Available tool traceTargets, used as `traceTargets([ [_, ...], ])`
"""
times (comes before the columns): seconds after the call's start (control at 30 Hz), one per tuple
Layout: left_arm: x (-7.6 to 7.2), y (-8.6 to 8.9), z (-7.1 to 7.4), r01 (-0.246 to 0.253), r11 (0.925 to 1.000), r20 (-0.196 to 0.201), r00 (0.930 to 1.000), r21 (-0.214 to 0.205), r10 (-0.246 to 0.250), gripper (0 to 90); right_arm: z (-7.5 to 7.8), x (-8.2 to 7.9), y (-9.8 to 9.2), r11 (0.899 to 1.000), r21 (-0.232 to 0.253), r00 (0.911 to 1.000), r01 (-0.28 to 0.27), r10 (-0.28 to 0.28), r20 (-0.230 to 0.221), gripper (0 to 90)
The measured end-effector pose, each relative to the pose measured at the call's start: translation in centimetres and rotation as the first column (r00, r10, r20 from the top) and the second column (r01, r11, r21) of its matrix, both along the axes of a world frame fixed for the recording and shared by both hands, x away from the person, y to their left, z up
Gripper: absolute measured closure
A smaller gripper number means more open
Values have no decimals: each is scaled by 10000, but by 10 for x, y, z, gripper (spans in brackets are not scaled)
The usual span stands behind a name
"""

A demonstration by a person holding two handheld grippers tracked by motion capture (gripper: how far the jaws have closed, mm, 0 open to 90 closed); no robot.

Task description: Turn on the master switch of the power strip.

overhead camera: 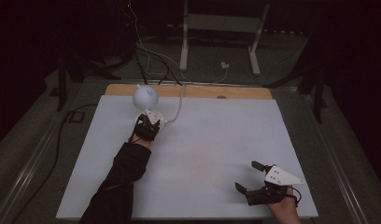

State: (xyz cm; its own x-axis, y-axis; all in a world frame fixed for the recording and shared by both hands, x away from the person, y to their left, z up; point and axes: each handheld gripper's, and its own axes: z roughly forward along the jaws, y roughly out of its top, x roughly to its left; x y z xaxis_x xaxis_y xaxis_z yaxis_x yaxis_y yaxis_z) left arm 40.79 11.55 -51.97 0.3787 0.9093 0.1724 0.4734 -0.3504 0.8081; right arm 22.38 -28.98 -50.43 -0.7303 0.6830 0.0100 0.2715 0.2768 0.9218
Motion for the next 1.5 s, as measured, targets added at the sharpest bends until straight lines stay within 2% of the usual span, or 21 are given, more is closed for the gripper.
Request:
traceTargets([
  [0.17, 1, 1, 1, 104, 9999, -143, 9998, -85, -105, 900, 0, 0, 0, 10000, 12, 10000, -1, 1, -12, 1],
  [0.27, 1, 0, 1, 139, 9998, -100, 9999, 106, -138, 900, 0, 0, 0, 10000, 3, 10000, -12, 12, -17, 1],
  [0.37, 2, 2, 1, 191, 9998, -136, 9997, -29, -191, 900, 0, 0, 0, 10000, -2, 10000, -27, 27, 7, 1],
  [0.4, 1, 1, 1, 289, 9994, -80, 9996, 192, -287, 900, 0, 0, 0, 10000, 2, 10000, -30, 30, 6, 0],
  [0.57, 3, 3, 2, 372, 9993, -206, 9991, 42, -371, 900, 0, 0, 0, 10000, 26, 10000, -36, 36, -7, 1],
  [0.67, 3, 2, 2, 360, 9992, -231, 9991, 183, -355, 900, 0, 0, 0, 10000, 9, 10000, -40, 40, -16, 1],
  [0.97, 5, 3, 3, 788, 9959, -363, 9964, 447, -772, 900, -1, 0, 1, 9999, -30, 9999, -115, 115, -63, 1],
  [1.17, 5, 1, 4, 848, 9935, -439, 9957, 762, -816, 900, 0, -1, 2, 9999, -20, 9999, -116, 115, -56, 1],
  [1.37, 5, -5, 4, 759, 9879, -402, 9967, 1354, -711, 900, 0, -1, 2, 9999, -31, 9999, -127, 127, -37, 1],
  [1.43, 4, -8, 3, 771, 9821, -279, 9969, 1720, -734, 900, -1, -1, 2, 9999, -21, 9999, -137, 137, -56, 1],
  [1.5, 4, -9, 4, 713, 9820, -300, 9973, 1748, -670, 900, -1, -1, 2, 9999, -33, 9999, -137, 137, -53, 1],
])
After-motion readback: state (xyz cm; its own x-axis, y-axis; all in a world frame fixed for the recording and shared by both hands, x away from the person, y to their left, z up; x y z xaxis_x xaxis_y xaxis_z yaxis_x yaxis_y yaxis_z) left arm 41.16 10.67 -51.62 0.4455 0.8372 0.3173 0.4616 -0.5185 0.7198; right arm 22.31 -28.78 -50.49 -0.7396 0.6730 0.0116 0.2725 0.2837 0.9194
